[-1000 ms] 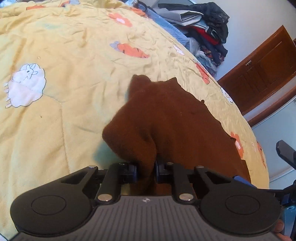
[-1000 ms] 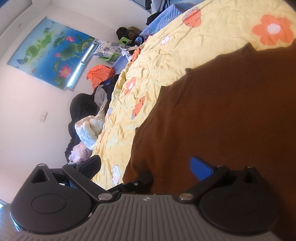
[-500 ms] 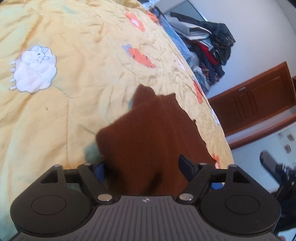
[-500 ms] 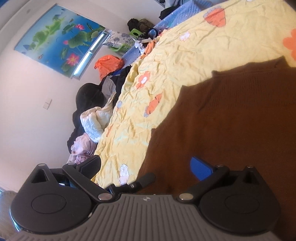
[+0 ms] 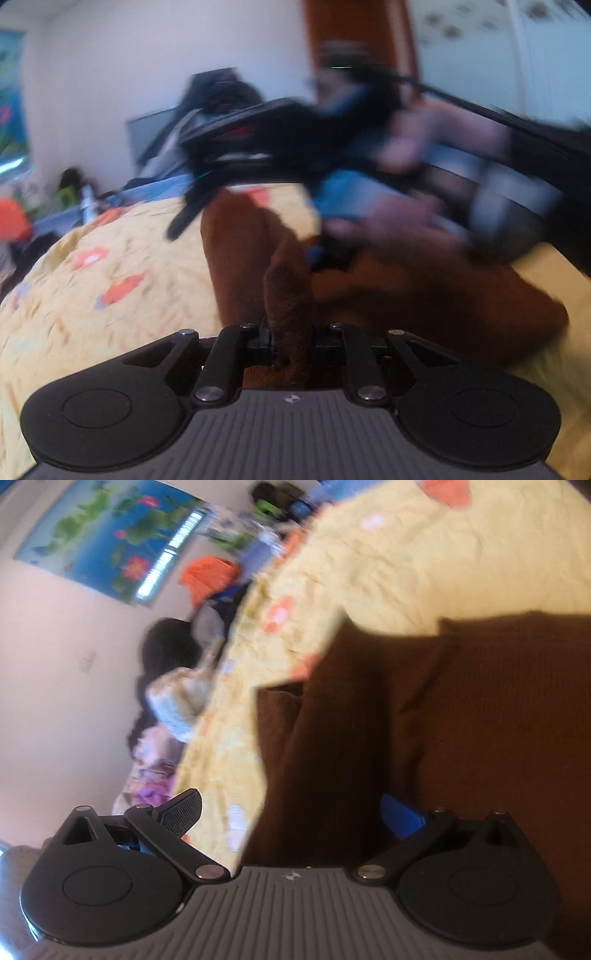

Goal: Fold small clothes
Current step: 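Lift the bundle with the left gripper and tuck it under while the right gripper presses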

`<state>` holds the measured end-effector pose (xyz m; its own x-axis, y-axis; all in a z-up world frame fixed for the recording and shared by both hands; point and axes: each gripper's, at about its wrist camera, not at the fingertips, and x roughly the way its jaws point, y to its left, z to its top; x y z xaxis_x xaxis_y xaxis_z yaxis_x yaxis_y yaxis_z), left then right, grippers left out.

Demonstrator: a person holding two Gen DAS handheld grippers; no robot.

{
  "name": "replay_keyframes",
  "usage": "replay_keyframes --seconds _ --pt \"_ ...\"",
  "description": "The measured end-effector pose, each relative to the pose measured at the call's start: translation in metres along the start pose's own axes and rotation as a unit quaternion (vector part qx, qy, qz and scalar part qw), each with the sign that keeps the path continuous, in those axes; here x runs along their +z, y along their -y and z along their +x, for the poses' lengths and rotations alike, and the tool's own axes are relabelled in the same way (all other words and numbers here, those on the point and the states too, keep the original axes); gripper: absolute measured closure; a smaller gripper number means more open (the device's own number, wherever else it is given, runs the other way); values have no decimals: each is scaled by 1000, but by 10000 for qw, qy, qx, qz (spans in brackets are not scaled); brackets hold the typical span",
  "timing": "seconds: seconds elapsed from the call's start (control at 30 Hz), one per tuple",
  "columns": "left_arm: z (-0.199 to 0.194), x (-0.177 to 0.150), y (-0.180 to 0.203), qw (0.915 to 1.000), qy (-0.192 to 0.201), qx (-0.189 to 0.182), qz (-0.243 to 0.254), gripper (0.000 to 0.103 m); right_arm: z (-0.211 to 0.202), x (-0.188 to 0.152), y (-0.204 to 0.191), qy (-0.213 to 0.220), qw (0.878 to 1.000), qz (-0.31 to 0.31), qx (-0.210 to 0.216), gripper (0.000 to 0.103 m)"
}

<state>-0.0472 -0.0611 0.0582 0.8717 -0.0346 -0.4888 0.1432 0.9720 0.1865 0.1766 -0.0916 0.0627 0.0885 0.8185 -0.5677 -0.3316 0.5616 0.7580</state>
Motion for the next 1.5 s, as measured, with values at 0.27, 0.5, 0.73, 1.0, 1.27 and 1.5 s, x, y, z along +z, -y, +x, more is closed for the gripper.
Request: replay_keyframes --seconds 0.27,0.5,0.73,1.0,1.27,1.5 --pt "4 2 26 9948 114 -141 1001 89 -12 -1 27 105 9961 -630 -602 77" --pt "6 48 89 9843 652 -1053 1259 89 -129 2 42 987 9870 -1009 -770 81" --pt "53 21 139 9765 -30 -1587 1458 82 -179 -22 138 1367 9726 114 -1876 49" --pt "-27 2 64 9717 1421 -1450 1205 0 -234 -90 147 2669 9574 394 -1027 32" --pt "14 -4 7 9922 -21 -1247 -65 0 -185 -119 124 2099 9615 52 -1772 32" --pt "13 -2 13 9925 205 -1185 227 0 -201 -143 98 2305 9468 -409 -2210 39"
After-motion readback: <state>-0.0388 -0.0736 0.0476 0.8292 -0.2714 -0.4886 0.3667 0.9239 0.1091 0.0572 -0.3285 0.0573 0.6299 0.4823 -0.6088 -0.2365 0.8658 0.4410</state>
